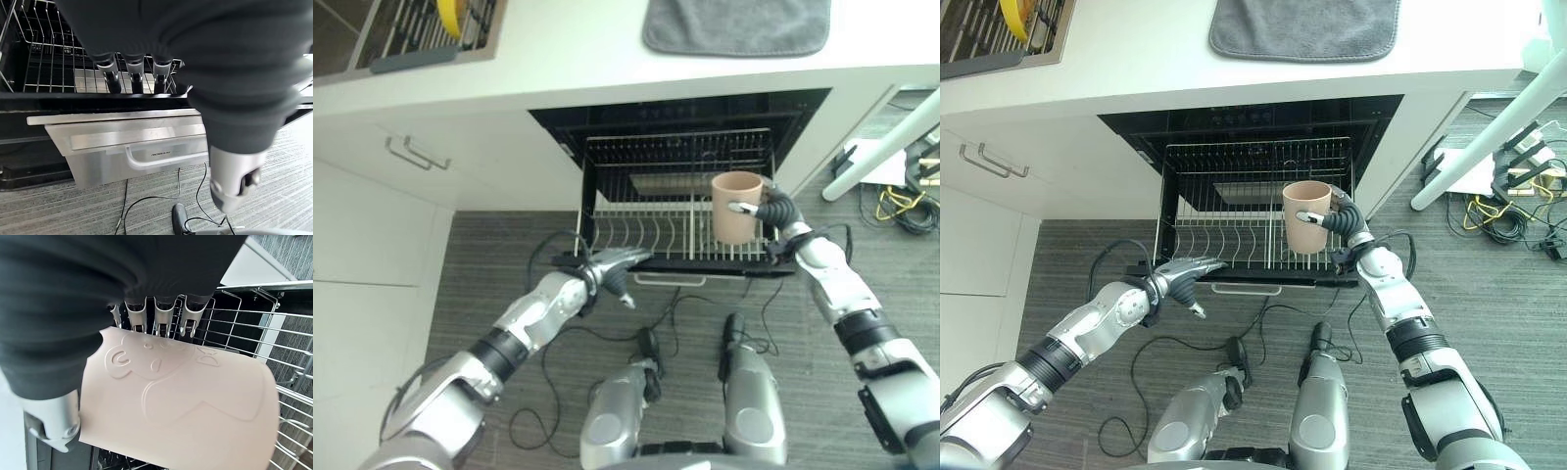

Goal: Place the dishes in the dishwasher.

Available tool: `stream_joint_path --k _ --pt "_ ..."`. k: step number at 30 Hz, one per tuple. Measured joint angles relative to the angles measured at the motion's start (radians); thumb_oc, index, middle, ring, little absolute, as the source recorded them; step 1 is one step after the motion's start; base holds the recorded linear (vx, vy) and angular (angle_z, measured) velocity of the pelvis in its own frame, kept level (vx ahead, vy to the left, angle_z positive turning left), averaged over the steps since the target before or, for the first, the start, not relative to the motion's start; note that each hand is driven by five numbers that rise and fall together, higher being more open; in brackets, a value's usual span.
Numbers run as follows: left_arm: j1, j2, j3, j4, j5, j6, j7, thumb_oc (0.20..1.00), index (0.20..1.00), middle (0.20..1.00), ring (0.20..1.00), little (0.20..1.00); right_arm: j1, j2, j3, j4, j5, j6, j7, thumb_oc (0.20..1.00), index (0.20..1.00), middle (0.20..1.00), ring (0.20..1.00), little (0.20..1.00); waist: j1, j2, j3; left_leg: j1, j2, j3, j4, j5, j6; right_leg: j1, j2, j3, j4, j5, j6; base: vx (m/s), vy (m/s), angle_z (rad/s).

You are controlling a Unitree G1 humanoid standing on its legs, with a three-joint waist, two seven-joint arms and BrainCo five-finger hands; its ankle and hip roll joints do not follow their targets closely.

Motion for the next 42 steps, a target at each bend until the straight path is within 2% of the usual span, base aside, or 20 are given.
stream_joint_path --k 3,6,8,9,11,16,22,28,39,40,41,42 --pt "-0.004 0.005 -0.001 0.0 0.022 -0.007 -0.006 1.0 1.0 1.0 1.0 1.0 -0.053 0.007 0.0 0.041 0.0 0.0 -0.01 0.2 0.2 0.2 0.2 0.2 0.002 0.002 0.0 0.003 -0.002 0.0 -0.001 0.0 0.0 0.003 -0.002 -0.001 -0.001 0.0 0.0 -0.01 0.006 0.0" --pt "-0.015 0.011 -0.003 -0.002 0.037 -0.011 -0.014 1.0 1.0 1.0 1.0 1.0 -0.109 0.008 0.001 0.085 0.0 0.001 -0.022 0.2 0.2 0.2 0.2 0.2 0.006 0.02 0.006 0.007 -0.003 -0.002 0.001 0.0 0.0 0.007 -0.004 0.0 0.002 0.0 0.0 -0.03 0.017 0.0" --pt "-0.031 0.012 -0.011 -0.003 0.037 -0.018 -0.023 1.0 1.0 1.0 1.0 1.0 -0.145 0.006 -0.001 0.117 0.0 0.002 -0.028 0.2 0.2 0.2 0.2 0.2 0.005 0.038 0.012 0.007 -0.005 -0.002 0.002 0.0 0.0 0.007 -0.007 0.0 0.004 0.0 0.0 -0.03 0.045 0.02" --pt "-0.034 0.012 -0.011 -0.004 0.037 -0.03 -0.028 1.0 1.0 1.0 1.0 1.0 -0.159 0.007 0.001 0.119 0.0 0.003 -0.033 0.2 0.2 0.2 0.2 0.2 0.006 0.064 0.013 0.006 -0.007 -0.003 0.001 0.0 0.0 0.005 -0.008 0.0 0.005 0.0 0.0 -0.04 0.063 0.01" --pt "-0.042 0.013 -0.018 -0.004 0.037 -0.037 -0.029 1.0 1.0 1.0 1.0 1.0 -0.171 0.01 0.005 0.129 0.0 0.003 -0.037 0.2 0.2 0.2 0.2 0.2 0.007 0.076 0.012 0.002 -0.01 -0.002 -0.001 0.001 0.0 -0.001 -0.013 -0.001 0.007 0.0 0.001 -0.03 0.052 0.01" --pt "-0.067 0.016 -0.042 -0.007 0.037 -0.05 -0.008 1.0 1.0 1.0 1.0 1.0 -0.22 0.018 0.004 0.197 -0.002 0.022 -0.06 0.2 0.2 0.2 0.2 0.2 0.013 0.076 0.012 -0.005 -0.025 -0.003 -0.007 0.005 0.003 -0.018 -0.029 0.0 0.023 -0.006 0.006 -0.02 0.037 0.03" --pt "-0.07 0.026 -0.043 -0.046 0.037 -0.104 0.077 1.0 1.0 1.0 1.0 1.0 -0.258 0.018 0.002 0.296 -0.02 0.025 -0.064 0.2 0.2 0.2 0.2 0.2 0.019 0.077 0.012 -0.008 -0.042 -0.006 -0.019 0.009 0.008 -0.03 -0.048 0.0 0.037 -0.014 0.017 -0.01 0.014 0.03" --pt "-0.112 0.062 -0.04 -0.114 0.036 -0.129 0.155 1.0 1.0 1.0 1.0 1.0 -0.309 0.031 0.0 0.398 -0.019 0.022 -0.089 0.2 0.2 0.2 0.2 0.2 0.042 0.077 0.012 -0.049 -0.048 -0.019 -0.012 0.012 0.008 -0.072 -0.057 -0.003 0.062 -0.025 0.019 -0.03 -0.028 0.06" --pt "-0.17 0.07 -0.035 -0.163 0.036 -0.15 0.181 1.0 1.0 1.0 1.0 1.0 -0.345 0.051 -0.018 0.478 -0.018 0.018 -0.145 0.2 0.2 0.2 0.2 0.2 0.058 0.077 0.012 -0.115 -0.051 -0.033 0.004 0.015 0.006 -0.145 -0.071 -0.009 0.111 -0.047 0.013 -0.02 -0.019 0.04" --pt "-0.17 0.07 -0.035 -0.163 0.036 -0.151 0.177 1.0 1.0 1.0 1.0 1.0 -0.346 0.051 -0.018 0.478 -0.017 0.018 -0.15 0.241 0.241 0.241 0.241 0.241 0.058 0.077 0.012 -0.117 -0.052 -0.032 0.004 0.015 0.006 -0.148 -0.072 -0.008 0.112 -0.047 0.013 0.0 0.0 0.0" --pt "-0.17 0.071 -0.035 -0.163 0.036 -0.153 0.173 1.0 1.0 1.0 1.0 1.0 -0.348 0.052 -0.018 0.479 -0.017 0.013 -0.154 0.545 0.545 0.545 0.545 0.545 0.058 0.077 0.012 -0.121 -0.052 -0.032 0.004 0.015 0.006 -0.153 -0.072 -0.007 0.114 -0.047 0.013 0.0 0.0 0.0" --pt "-0.17 0.073 -0.035 -0.163 0.036 -0.156 0.167 1.0 1.0 1.0 1.0 1.0 -0.353 0.052 -0.018 0.48 -0.016 0.009 -0.16 1.0 1.0 1.0 1.0 1.0 0.058 0.077 0.012 -0.125 -0.052 -0.032 0.005 0.015 0.006 -0.156 -0.072 -0.007 0.114 -0.047 0.013 0.0 0.0 0.0"
